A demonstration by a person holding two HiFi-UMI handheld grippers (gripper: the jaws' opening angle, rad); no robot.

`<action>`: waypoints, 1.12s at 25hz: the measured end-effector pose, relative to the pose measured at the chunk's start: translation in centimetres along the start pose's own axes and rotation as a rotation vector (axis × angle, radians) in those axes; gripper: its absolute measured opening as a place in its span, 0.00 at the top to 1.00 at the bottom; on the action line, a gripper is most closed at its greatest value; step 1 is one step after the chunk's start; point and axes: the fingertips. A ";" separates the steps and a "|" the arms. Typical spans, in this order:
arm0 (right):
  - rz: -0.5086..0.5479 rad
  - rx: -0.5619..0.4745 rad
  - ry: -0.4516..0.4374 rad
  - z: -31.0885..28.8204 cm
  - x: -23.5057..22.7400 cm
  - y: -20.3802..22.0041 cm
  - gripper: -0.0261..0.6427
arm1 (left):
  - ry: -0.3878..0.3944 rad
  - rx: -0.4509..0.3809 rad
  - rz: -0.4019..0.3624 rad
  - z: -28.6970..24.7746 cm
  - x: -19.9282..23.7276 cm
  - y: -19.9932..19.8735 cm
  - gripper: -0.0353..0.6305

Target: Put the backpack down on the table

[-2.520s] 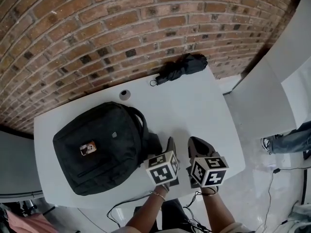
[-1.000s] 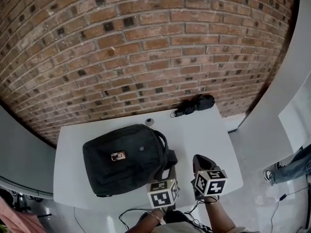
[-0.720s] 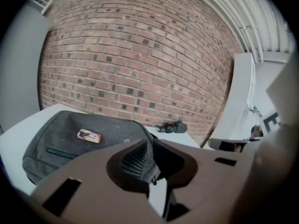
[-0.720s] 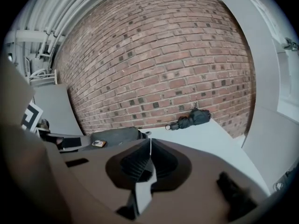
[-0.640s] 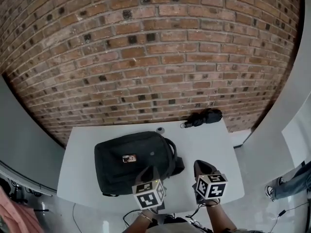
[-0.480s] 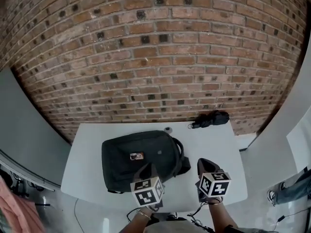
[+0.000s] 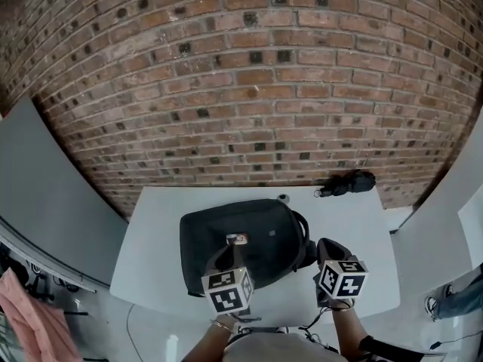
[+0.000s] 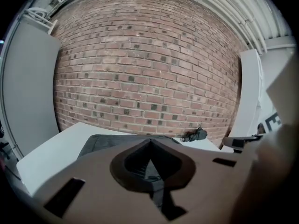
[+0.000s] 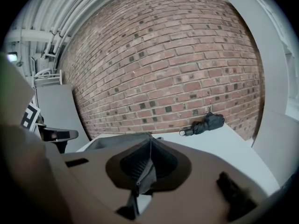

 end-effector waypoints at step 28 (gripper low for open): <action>0.057 -0.030 0.051 -0.8 3.7 -1.2 0.92 | 0.018 0.033 0.044 -1.3 5.5 0.4 0.93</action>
Point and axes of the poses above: the fingertips, and each gripper's own axes: z backward along the fingers, x to its left, y out of its underside, and after that the axes turned 11 degrees about y, right-handed
